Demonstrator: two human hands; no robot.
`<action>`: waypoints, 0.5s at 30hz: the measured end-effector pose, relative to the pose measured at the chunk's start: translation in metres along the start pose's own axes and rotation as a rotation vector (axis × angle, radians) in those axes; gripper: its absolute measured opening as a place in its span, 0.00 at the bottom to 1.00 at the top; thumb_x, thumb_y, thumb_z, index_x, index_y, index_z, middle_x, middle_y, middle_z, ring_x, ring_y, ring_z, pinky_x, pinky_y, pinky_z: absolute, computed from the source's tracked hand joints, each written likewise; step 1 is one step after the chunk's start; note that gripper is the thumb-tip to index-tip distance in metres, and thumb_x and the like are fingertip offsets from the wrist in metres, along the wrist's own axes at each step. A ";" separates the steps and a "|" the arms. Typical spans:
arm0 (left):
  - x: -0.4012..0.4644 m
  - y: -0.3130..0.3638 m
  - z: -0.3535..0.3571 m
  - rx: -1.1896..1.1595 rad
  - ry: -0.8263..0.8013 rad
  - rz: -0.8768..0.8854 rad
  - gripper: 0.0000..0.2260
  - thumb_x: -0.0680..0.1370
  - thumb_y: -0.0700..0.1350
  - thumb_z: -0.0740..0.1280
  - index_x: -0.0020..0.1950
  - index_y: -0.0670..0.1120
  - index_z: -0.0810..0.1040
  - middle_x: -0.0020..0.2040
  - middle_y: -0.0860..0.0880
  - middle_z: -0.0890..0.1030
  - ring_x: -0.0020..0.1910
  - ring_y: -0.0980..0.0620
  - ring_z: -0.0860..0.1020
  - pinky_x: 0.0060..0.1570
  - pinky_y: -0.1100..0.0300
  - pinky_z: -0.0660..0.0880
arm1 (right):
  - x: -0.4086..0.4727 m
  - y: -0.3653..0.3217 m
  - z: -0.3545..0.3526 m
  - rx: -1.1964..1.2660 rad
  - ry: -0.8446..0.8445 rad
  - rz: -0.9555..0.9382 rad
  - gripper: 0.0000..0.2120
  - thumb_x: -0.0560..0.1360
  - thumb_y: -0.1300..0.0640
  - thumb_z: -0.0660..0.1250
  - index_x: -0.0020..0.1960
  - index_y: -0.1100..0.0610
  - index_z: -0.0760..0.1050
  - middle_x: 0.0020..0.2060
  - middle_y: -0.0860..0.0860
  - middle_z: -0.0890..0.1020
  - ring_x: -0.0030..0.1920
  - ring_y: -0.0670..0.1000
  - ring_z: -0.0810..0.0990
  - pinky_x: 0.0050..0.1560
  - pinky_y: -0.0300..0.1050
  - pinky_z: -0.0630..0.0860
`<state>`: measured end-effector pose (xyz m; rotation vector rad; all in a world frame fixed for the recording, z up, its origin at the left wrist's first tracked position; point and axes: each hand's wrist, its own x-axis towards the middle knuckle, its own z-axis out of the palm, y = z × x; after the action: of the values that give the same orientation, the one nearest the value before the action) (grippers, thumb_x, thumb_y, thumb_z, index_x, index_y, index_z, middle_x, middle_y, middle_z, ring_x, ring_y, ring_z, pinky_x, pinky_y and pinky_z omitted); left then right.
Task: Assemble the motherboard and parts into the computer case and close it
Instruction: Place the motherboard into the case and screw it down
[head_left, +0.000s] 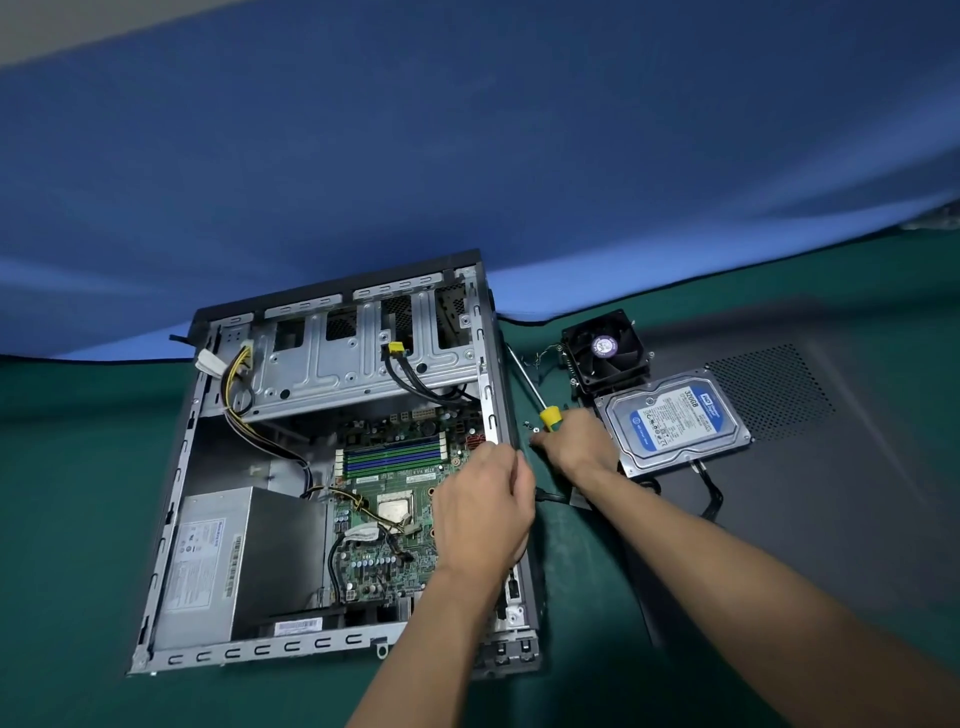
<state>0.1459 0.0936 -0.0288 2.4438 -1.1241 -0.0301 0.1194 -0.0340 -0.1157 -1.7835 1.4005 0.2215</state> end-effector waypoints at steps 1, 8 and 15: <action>0.000 -0.001 0.001 -0.001 -0.001 -0.004 0.22 0.70 0.39 0.73 0.32 0.50 0.59 0.26 0.49 0.69 0.23 0.52 0.60 0.26 0.62 0.58 | -0.001 0.000 0.001 -0.005 0.001 0.001 0.13 0.73 0.48 0.70 0.44 0.59 0.77 0.42 0.55 0.82 0.44 0.56 0.80 0.39 0.42 0.69; 0.001 -0.002 0.000 -0.013 0.002 0.028 0.21 0.69 0.38 0.73 0.32 0.50 0.60 0.26 0.51 0.66 0.23 0.52 0.60 0.26 0.63 0.58 | 0.004 -0.007 0.003 0.002 0.022 0.029 0.13 0.74 0.50 0.69 0.47 0.61 0.78 0.46 0.57 0.83 0.46 0.57 0.81 0.40 0.42 0.70; 0.001 0.000 -0.001 -0.022 -0.006 0.026 0.22 0.70 0.37 0.72 0.33 0.50 0.58 0.28 0.55 0.61 0.23 0.53 0.58 0.26 0.64 0.57 | 0.005 -0.008 0.007 -0.045 0.038 0.016 0.15 0.72 0.46 0.71 0.42 0.59 0.76 0.44 0.55 0.82 0.44 0.56 0.81 0.39 0.42 0.71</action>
<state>0.1467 0.0936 -0.0278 2.4111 -1.1513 -0.0420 0.1307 -0.0326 -0.1192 -1.8222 1.4471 0.2301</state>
